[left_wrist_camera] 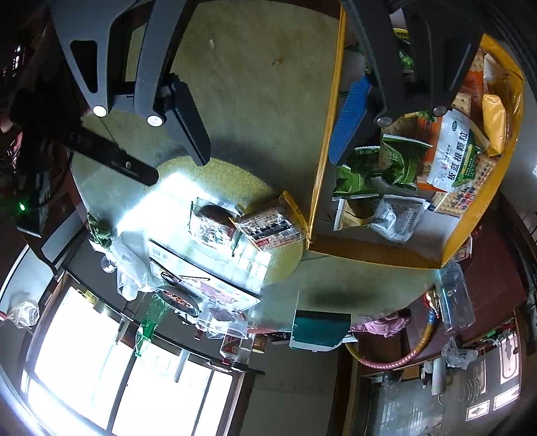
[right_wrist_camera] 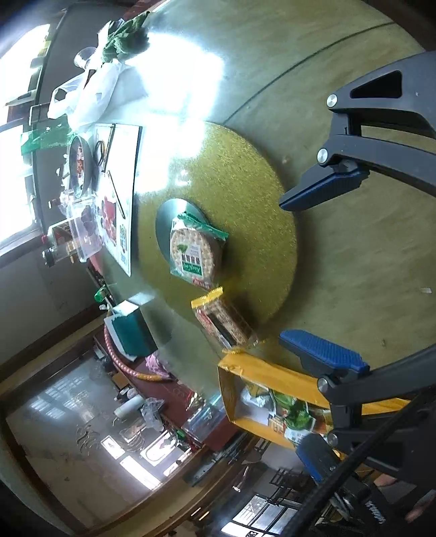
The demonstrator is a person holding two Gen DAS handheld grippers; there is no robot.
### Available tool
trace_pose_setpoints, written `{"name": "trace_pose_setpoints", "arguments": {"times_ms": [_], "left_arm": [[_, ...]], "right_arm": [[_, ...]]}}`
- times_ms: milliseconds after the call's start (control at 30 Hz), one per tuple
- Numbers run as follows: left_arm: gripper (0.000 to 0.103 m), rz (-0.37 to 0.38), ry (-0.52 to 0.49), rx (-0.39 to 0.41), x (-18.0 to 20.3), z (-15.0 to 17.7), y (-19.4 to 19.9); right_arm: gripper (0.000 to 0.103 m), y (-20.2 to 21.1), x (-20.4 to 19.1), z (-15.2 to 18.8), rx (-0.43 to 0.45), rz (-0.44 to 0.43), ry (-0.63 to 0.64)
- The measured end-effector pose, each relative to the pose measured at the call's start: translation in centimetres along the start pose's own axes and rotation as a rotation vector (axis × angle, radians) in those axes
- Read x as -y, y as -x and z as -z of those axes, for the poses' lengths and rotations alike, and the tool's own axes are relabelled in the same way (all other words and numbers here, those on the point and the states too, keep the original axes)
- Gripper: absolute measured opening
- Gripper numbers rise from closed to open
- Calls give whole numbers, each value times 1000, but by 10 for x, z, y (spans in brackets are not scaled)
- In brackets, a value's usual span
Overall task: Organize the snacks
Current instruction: 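Grasp the round XiangCong cracker pack with right tool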
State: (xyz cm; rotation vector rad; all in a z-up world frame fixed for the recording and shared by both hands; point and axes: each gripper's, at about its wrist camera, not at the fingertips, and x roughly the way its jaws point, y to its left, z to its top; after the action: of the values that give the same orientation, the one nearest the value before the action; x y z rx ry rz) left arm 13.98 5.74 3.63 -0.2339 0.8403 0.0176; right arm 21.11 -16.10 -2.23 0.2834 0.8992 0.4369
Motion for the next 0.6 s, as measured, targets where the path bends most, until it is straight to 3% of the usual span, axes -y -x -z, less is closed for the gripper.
{"name": "trace_pose_setpoints", "arguments": {"times_ms": [200, 333, 600], "left_arm": [[73, 10, 6, -4, -7, 2, 2], [74, 28, 39, -12, -16, 7, 4], [74, 65, 60, -37, -30, 13, 4]], "right_arm": [[73, -28, 9, -25, -51, 9, -36], [73, -56, 6, -48, -90, 46, 43], [73, -114, 8, -102, -179, 86, 64]]}}
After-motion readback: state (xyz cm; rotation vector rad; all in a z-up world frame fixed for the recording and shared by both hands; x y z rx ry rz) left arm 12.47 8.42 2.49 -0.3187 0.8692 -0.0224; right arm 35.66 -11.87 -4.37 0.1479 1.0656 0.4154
